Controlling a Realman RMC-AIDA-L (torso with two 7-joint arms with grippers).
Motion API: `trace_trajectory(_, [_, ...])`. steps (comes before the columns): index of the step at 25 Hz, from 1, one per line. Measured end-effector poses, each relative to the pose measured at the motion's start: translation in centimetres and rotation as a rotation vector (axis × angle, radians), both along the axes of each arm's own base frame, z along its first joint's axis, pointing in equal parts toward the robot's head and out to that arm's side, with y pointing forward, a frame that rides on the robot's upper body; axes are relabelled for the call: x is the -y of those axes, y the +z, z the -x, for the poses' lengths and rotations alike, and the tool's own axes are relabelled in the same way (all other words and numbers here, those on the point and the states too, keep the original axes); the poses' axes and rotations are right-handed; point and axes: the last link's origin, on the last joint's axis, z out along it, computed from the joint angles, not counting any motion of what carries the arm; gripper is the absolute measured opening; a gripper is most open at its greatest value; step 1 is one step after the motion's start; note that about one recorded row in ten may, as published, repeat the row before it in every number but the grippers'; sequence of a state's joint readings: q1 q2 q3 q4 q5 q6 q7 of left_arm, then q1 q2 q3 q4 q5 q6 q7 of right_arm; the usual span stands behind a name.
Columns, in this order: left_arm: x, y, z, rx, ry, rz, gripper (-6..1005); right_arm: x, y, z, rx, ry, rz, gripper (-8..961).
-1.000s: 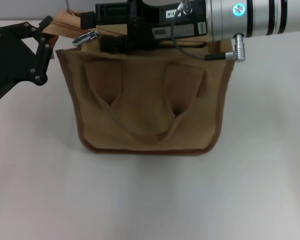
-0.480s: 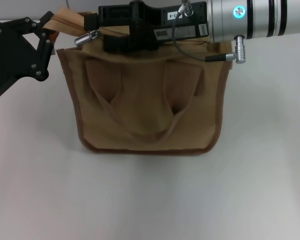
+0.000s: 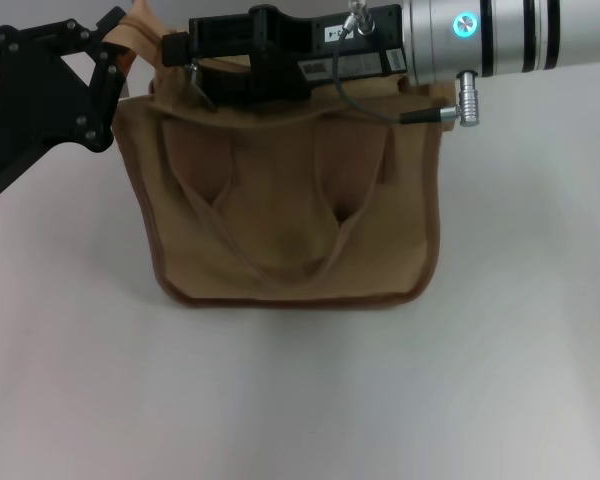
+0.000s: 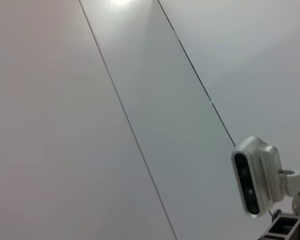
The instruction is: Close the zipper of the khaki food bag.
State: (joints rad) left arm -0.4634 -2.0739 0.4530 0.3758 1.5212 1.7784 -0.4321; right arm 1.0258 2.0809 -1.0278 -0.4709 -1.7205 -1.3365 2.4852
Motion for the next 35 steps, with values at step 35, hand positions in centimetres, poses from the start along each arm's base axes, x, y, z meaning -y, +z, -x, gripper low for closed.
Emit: trace_trajectory(35, [-0.14,0.15,-0.35,0.042,-0.003,0.012,67,0.0,-0.65,0.46,0.11,0.124,-0.04,470])
